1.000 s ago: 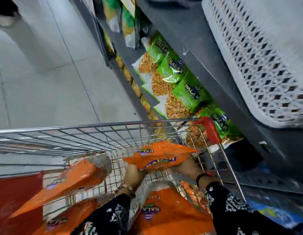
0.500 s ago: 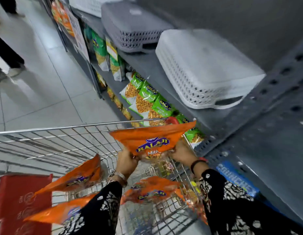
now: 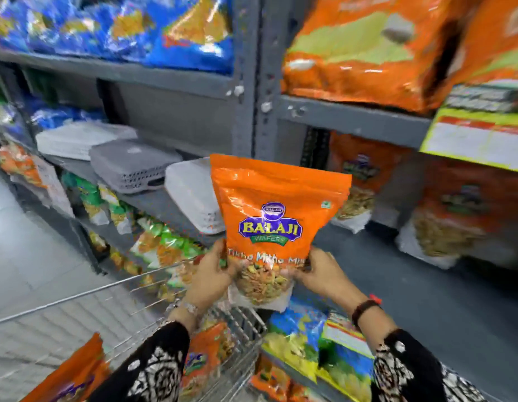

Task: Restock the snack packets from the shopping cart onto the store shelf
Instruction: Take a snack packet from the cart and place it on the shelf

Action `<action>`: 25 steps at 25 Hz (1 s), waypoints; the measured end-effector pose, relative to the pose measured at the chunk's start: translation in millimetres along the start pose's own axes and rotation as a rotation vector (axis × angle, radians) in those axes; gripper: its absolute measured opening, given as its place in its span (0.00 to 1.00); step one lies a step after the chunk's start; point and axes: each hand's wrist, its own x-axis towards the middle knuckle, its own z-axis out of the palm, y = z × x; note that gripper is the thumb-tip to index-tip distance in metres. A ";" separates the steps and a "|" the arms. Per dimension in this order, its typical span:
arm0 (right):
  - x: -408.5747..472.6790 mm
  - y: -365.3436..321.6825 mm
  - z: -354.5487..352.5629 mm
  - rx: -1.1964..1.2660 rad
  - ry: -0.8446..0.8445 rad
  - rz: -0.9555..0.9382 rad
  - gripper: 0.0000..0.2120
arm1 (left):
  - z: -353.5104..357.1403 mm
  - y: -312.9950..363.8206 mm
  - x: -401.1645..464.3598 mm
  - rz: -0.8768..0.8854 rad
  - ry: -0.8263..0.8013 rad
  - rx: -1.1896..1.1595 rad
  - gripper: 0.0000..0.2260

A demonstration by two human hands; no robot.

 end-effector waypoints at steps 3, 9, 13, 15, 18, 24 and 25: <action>-16.9 26.5 -47.9 0.029 0.117 0.092 0.13 | 53.2 29.0 23.0 0.065 -0.138 0.006 0.16; 12.2 75.2 -98.3 0.134 0.272 0.225 0.17 | 140.0 43.2 91.9 -0.023 -0.148 -0.161 0.18; 56.8 107.2 -114.8 0.103 0.316 0.283 0.19 | 174.5 32.4 150.9 -0.069 -0.187 -0.180 0.16; 70.1 123.9 -113.6 0.090 0.328 0.329 0.20 | 186.6 20.3 168.2 -0.072 -0.239 -0.165 0.23; 75.2 144.2 -105.7 0.174 0.357 0.356 0.23 | 198.2 -1.3 169.9 -0.082 -0.367 -0.138 0.34; 78.7 169.2 -86.9 0.175 0.407 0.370 0.35 | 206.8 -26.8 167.9 -0.076 -0.292 -0.123 0.32; 78.8 173.5 -85.2 0.176 0.421 0.374 0.34 | 208.3 -28.0 168.2 -0.080 -0.284 -0.149 0.32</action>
